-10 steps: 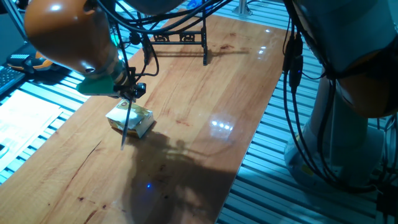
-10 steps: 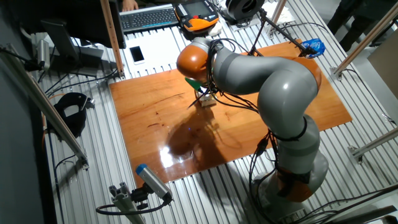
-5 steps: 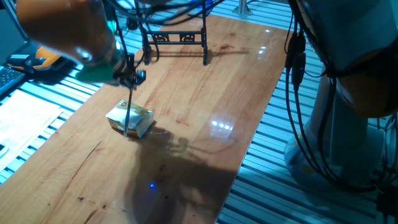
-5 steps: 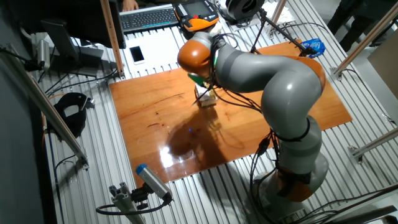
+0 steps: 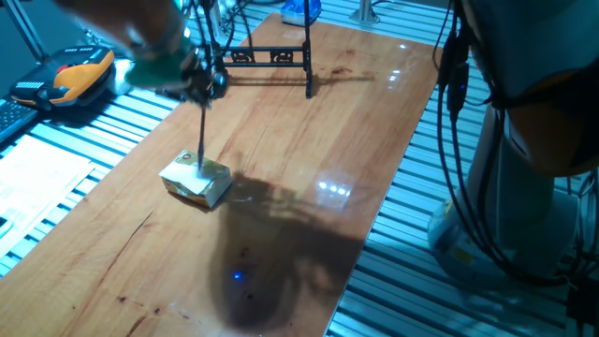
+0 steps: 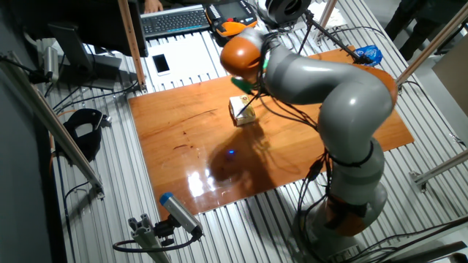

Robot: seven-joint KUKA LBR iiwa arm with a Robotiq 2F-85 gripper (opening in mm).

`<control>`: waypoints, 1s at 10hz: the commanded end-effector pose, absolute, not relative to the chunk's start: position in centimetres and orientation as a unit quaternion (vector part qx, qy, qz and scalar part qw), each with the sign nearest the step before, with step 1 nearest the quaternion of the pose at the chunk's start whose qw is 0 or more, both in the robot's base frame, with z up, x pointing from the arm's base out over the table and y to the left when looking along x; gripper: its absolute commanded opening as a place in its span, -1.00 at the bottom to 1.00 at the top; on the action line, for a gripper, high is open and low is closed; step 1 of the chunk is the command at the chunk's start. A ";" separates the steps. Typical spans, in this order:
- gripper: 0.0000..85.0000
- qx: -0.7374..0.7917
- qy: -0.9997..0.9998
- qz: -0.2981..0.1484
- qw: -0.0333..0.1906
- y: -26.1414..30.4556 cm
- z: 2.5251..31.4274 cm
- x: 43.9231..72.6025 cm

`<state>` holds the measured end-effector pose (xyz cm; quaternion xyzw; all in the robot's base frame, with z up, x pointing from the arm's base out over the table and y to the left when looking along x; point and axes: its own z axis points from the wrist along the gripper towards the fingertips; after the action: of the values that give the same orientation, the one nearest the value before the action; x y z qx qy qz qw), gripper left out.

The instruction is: Place the brush on the pen rack

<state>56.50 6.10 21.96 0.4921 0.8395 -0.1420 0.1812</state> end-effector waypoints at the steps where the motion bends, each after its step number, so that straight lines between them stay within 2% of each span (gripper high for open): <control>1: -1.00 0.487 0.843 -0.141 0.181 5.0 22.7 56.5; 2: -1.00 0.484 0.845 -0.138 0.179 4.1 23.3 56.5; 3: -1.00 0.479 0.846 -0.142 0.188 2.9 23.7 56.5; 10: -1.00 0.455 0.858 -0.143 0.189 -1.1 26.3 54.7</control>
<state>54.65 -1.13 26.28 0.4545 0.8588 -0.1428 0.1883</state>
